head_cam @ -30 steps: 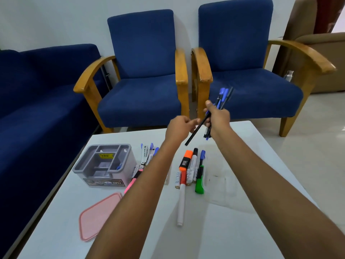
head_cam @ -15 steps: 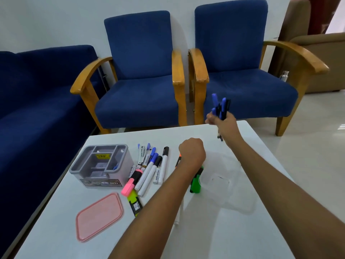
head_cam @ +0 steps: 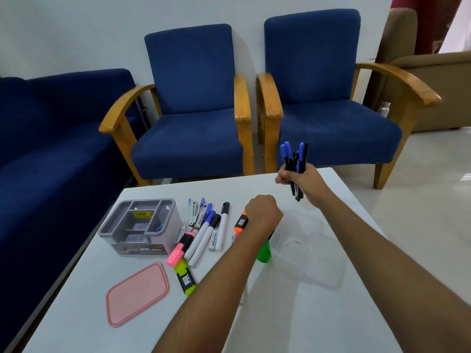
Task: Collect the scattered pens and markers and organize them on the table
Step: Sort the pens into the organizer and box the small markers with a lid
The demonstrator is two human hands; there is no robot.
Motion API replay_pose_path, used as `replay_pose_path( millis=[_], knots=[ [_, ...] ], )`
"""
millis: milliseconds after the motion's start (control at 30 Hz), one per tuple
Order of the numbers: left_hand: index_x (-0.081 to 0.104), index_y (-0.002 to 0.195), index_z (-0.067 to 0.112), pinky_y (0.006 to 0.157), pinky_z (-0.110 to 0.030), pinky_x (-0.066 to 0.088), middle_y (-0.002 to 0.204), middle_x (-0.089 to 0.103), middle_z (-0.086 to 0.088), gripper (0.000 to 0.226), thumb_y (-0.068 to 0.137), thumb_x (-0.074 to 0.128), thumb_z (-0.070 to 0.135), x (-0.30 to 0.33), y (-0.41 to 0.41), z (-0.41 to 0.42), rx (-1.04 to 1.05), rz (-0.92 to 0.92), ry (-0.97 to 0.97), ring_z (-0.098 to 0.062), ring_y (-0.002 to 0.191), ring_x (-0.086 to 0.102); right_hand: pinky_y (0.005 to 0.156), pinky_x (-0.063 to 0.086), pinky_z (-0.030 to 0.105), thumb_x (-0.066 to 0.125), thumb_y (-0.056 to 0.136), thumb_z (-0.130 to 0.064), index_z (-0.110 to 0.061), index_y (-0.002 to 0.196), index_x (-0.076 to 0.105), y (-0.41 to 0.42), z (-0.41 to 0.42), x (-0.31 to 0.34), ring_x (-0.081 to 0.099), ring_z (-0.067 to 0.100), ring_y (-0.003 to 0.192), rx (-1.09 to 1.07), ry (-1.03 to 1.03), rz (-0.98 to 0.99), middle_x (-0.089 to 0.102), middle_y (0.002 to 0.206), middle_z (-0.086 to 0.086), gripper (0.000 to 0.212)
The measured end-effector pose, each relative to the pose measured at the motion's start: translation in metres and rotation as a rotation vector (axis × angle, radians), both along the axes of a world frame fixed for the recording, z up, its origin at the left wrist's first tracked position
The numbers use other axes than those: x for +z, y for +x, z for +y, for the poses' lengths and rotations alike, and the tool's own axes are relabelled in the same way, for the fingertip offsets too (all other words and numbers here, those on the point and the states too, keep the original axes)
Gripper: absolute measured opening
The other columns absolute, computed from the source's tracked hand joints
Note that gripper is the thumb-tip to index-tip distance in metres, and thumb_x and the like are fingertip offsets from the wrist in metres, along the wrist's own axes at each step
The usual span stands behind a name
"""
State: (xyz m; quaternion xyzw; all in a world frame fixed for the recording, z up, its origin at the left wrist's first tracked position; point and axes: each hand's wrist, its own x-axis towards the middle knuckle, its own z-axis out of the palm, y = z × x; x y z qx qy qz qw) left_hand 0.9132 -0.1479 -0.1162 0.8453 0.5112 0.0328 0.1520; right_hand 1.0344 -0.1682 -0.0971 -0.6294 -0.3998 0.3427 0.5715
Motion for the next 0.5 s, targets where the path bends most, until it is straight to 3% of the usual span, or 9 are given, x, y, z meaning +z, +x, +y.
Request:
replay_pose_path(
  millis=[100, 233, 367, 500],
  knots=[
    [0.056, 0.091, 0.01, 0.067, -0.028, 0.04, 0.091, 0.06, -0.008, 0.024, 0.088, 0.06, 0.034, 0.008, -0.003, 0.004, 0.076, -0.149, -0.053, -0.019, 0.08, 0.054, 0.064, 0.054, 0.021, 0.059, 0.092, -0.006, -0.008, 0.092, 0.062, -0.002, -0.002, 0.018, 0.059, 0.014, 0.062, -0.06, 0.074, 0.016, 0.06, 0.07, 0.005, 0.003],
    [0.058, 0.086, 0.012, 0.064, -0.028, 0.042, 0.081, 0.059, -0.003, 0.018, 0.084, 0.066, 0.028, 0.038, -0.023, 0.014, 0.115, -0.623, -0.14, -0.016, 0.074, 0.054, 0.045, 0.042, 0.02, 0.063, 0.089, -0.011, -0.006, 0.093, 0.059, -0.017, -0.002, 0.044, 0.044, 0.007, 0.042, -0.037, 0.182, 0.018, 0.05, 0.057, 0.001, 0.008],
    [0.056, 0.077, 0.012, 0.057, -0.027, 0.04, 0.072, 0.058, -0.001, 0.016, 0.082, 0.066, 0.025, 0.074, -0.057, 0.022, 0.167, -0.925, -0.044, -0.011, 0.062, 0.049, 0.04, 0.038, 0.018, 0.066, 0.087, -0.017, -0.004, 0.104, 0.063, -0.051, -0.002, 0.061, 0.041, 0.008, 0.042, 0.173, 0.171, 0.085, 0.05, 0.058, 0.001, 0.021],
    [0.061, 0.08, 0.01, 0.054, -0.026, 0.034, 0.065, 0.052, 0.001, 0.016, 0.083, 0.068, 0.024, 0.096, -0.093, 0.027, 0.234, -1.067, -0.159, -0.011, 0.055, 0.039, 0.041, 0.038, 0.018, 0.072, 0.083, -0.023, -0.008, 0.114, 0.06, -0.084, 0.004, 0.07, 0.041, 0.009, 0.047, 0.224, 0.096, 0.118, 0.056, 0.062, -0.002, 0.037]
  ],
)
